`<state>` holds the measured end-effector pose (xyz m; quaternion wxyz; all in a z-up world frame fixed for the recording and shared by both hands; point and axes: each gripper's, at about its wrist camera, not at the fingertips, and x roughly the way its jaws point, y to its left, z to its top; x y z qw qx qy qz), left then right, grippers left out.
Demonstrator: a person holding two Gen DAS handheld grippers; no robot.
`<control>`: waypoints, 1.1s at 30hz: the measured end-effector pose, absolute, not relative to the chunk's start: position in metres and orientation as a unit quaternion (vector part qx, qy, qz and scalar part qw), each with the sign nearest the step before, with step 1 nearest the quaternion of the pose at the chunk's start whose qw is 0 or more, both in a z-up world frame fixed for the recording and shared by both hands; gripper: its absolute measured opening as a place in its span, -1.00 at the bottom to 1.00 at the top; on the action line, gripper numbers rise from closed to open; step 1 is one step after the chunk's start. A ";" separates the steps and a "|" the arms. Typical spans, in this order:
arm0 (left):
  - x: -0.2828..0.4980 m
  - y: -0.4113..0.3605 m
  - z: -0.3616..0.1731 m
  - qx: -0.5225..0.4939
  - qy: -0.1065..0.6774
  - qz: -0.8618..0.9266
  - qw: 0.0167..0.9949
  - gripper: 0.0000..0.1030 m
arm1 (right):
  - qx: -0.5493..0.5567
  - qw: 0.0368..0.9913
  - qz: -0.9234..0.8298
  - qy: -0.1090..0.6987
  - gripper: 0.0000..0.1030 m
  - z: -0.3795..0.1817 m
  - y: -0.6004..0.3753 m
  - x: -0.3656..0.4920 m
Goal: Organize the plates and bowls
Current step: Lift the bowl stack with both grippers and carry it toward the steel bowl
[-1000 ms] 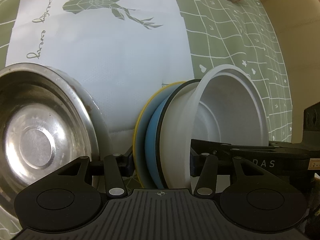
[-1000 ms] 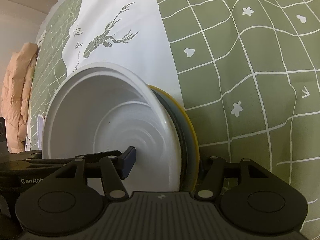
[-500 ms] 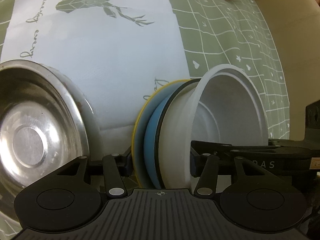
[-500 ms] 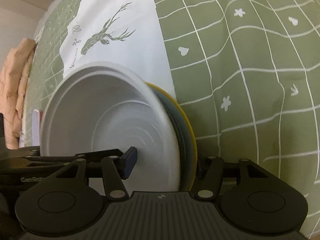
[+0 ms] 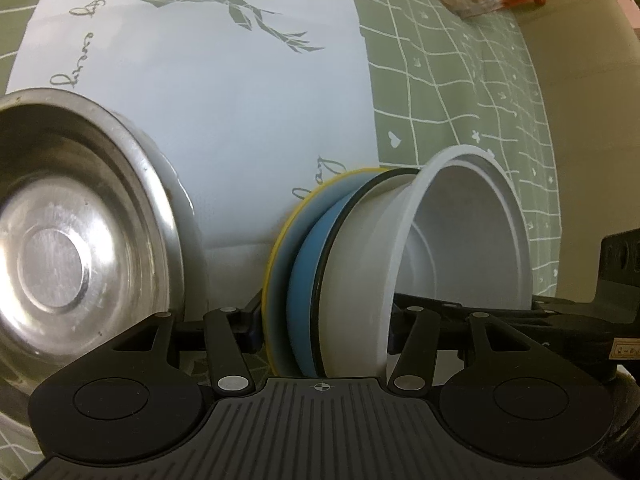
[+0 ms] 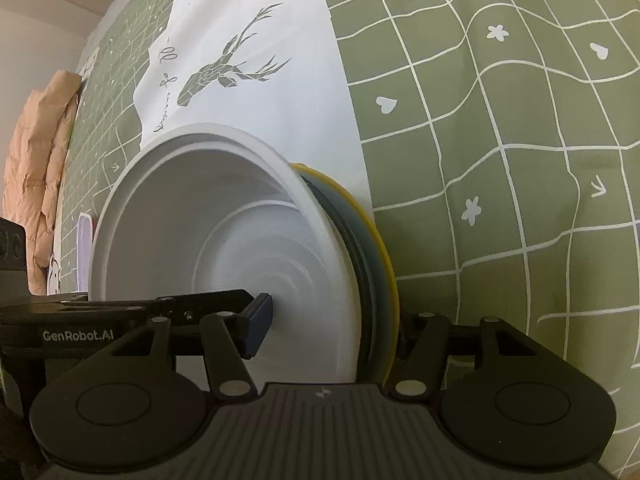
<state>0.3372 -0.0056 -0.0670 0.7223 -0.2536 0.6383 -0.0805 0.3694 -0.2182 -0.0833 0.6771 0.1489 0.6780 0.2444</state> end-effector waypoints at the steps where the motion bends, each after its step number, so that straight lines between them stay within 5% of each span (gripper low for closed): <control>1: 0.337 -0.005 -0.066 -0.255 0.638 -0.081 0.723 0.10 | 0.148 0.678 0.243 0.678 0.16 -0.081 -0.218 0.369; 14: 0.333 0.010 -0.032 -0.264 0.614 -0.088 0.738 0.12 | 0.130 0.692 0.244 0.667 0.15 -0.044 -0.207 0.372; 24: 0.294 0.095 0.016 -0.297 0.572 -0.036 0.764 0.13 | 0.091 0.689 0.299 0.654 0.15 0.005 -0.121 0.369; 33: 0.264 0.165 -0.020 -0.324 0.583 0.030 0.745 0.13 | 0.060 0.650 0.343 0.676 0.12 -0.028 -0.028 0.354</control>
